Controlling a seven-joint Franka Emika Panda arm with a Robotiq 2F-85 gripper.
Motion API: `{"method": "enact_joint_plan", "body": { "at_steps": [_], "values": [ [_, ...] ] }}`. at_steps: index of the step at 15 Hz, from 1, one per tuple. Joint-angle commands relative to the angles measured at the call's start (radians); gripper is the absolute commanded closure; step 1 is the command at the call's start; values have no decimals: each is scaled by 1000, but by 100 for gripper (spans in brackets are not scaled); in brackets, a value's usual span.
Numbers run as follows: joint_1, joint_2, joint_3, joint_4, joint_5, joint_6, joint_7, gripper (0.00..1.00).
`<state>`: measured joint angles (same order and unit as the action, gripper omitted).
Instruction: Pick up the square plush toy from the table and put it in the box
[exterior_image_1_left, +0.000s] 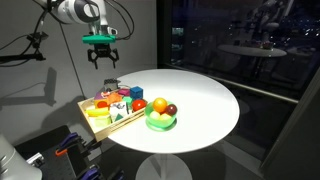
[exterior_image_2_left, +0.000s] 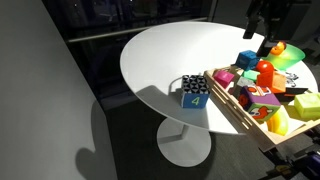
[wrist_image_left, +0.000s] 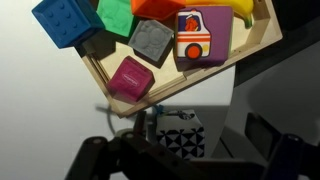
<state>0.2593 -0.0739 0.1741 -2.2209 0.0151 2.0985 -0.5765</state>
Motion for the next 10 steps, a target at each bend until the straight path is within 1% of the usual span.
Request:
{"method": "enact_joint_plan", "body": {
  "at_steps": [1, 5, 10],
  "values": [
    [-10, 0, 10, 2, 1, -3, 0, 0],
    [-5, 17, 13, 1, 26, 43, -21, 0],
    [-3, 52, 32, -10, 57, 166, -69, 0]
  ]
}}
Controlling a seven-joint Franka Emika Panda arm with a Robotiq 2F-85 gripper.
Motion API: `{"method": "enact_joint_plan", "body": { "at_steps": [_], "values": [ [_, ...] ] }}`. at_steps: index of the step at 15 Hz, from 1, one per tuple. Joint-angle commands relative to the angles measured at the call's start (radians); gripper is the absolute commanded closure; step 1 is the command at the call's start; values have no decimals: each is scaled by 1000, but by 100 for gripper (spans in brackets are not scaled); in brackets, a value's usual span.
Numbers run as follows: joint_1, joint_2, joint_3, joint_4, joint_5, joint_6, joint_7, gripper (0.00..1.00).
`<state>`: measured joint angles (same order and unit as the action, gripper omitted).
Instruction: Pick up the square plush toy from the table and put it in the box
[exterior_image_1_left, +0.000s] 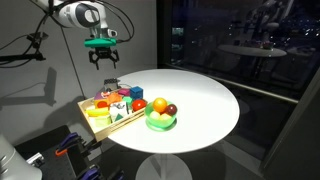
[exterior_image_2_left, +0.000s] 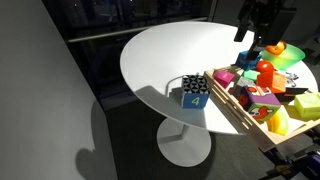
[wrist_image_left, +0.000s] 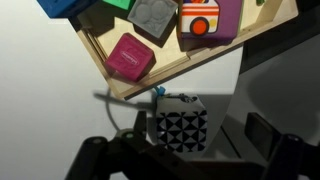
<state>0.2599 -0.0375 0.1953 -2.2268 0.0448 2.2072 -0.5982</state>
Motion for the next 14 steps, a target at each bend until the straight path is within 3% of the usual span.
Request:
{"method": "enact_joint_plan", "body": {
  "at_steps": [1, 14],
  "values": [
    [-4, 25, 15, -4, 28, 74, -61, 0],
    [-11, 158, 67, 3, 12, 165, -80, 0]
  ]
}}
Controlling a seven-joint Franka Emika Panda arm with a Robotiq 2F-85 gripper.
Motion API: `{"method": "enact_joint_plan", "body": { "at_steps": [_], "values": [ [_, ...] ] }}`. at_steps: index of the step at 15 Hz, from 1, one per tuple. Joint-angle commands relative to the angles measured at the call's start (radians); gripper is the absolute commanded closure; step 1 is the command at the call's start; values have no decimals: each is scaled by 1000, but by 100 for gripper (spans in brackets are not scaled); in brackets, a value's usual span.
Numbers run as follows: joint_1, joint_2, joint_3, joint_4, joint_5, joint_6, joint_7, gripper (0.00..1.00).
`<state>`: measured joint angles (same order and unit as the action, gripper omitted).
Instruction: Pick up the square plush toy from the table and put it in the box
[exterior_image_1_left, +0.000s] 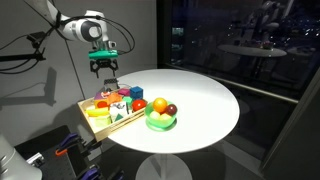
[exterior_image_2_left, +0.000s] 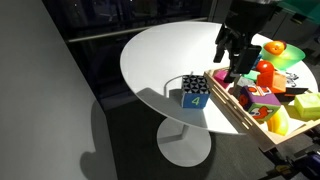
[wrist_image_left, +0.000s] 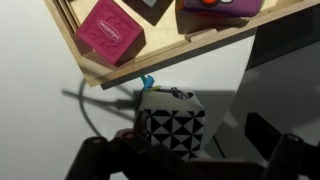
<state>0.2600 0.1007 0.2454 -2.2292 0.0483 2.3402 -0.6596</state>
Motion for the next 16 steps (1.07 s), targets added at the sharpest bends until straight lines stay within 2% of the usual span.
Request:
{"method": "enact_joint_plan", "body": {
  "at_steps": [1, 16],
  "values": [
    [-11, 29, 19, 6, 4, 46, -13, 0],
    [-20, 135, 36, 23, -55, 165, 13, 0]
  ]
}}
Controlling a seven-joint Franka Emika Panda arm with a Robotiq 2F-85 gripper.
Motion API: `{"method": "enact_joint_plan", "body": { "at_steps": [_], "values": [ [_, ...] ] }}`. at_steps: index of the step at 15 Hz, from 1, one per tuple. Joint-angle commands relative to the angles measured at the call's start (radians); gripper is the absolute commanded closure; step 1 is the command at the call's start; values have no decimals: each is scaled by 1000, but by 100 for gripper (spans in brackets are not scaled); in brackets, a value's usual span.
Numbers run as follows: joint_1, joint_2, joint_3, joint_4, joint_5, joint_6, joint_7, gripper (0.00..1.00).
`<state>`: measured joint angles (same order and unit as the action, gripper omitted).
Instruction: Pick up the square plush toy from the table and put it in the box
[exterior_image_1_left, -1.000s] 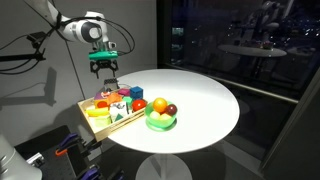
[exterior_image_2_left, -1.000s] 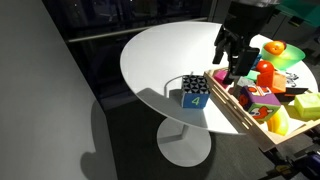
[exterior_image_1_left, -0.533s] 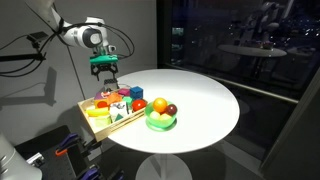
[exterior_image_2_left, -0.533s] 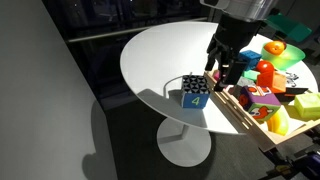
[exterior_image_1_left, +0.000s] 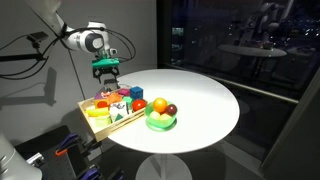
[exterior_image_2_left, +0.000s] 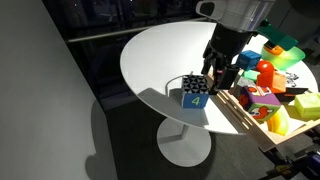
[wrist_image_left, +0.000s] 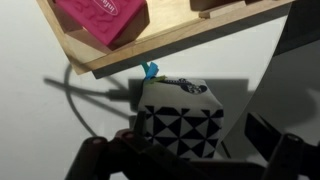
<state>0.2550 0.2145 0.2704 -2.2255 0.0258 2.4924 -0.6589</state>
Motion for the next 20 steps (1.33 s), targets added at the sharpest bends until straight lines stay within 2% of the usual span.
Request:
{"method": "enact_joint_plan", "body": {
  "at_steps": [1, 13, 15, 20],
  "values": [
    [-16, 25, 11, 20, -36, 15, 13, 0],
    [-11, 59, 5, 25, -104, 10, 39, 0],
    [-11, 62, 5, 27, -113, 7, 43, 27],
    [-17, 67, 7, 32, -107, -1, 39, 66]
  ]
}}
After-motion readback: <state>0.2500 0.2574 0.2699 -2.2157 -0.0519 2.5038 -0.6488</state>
